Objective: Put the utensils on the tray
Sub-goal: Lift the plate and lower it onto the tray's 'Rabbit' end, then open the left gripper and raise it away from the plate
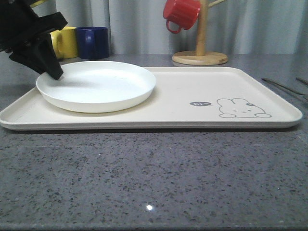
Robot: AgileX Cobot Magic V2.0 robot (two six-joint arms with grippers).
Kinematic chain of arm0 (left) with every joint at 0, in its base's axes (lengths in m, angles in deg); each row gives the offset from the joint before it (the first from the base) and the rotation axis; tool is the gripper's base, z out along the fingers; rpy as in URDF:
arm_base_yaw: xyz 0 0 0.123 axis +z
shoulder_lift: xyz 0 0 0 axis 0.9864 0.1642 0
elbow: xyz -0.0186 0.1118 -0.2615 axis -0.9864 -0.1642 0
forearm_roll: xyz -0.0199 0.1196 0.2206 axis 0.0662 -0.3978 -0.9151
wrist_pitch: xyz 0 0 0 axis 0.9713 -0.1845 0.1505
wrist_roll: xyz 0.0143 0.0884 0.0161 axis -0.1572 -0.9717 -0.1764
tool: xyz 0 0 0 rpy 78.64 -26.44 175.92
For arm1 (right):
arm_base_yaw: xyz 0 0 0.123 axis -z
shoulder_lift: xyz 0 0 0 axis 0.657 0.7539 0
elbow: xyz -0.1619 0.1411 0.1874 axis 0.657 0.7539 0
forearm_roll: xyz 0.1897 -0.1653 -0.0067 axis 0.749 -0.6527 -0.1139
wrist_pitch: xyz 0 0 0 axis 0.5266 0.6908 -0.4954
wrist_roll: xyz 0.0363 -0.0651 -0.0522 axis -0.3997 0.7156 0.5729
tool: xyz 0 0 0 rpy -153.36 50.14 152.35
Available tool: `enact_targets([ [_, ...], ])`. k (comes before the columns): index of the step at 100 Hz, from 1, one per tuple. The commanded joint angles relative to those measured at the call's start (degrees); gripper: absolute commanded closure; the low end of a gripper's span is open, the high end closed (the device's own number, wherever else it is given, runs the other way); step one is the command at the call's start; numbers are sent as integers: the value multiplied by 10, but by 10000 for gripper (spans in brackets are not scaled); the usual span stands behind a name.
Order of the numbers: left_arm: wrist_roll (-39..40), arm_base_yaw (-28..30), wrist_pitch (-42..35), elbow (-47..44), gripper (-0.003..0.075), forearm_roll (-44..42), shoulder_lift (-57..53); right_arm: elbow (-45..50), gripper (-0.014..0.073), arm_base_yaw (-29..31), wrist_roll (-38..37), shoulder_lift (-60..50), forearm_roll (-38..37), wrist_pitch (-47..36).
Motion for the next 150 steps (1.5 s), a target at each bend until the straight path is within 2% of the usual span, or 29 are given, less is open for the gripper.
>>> enact_targets([
  [1, 5, -4, -11, 18, 739, 22, -18, 2, 662, 3, 1, -10, 1, -48],
  [10, 5, -4, -11, 18, 734, 22, -16, 2, 662, 3, 1, -10, 1, -48],
  [17, 5, -4, -10, 21, 696, 22, -16, 2, 662, 3, 1, -10, 1, -48],
  [36, 5, -4, -10, 38, 461, 22, -20, 2, 662, 3, 1, -10, 1, -48],
  [46, 5, -4, -13, 46, 391, 23, -23, 2, 662, 3, 1, -10, 1, -48],
  [74, 5, 4, -64, 43, 389, 24, -84, 2, 662, 3, 1, -10, 1, -48],
  [91, 0, 20, -106, -3, 389, 20, -163, 2, 662, 3, 1, -10, 1, -48],
  [116, -1, 56, -212, -160, 389, 8, -319, 2, 662, 3, 1, -10, 1, -48],
  [150, -31, 58, -340, -369, 391, 8, -540, 2, 662, 3, 1, -10, 1, -48],
])
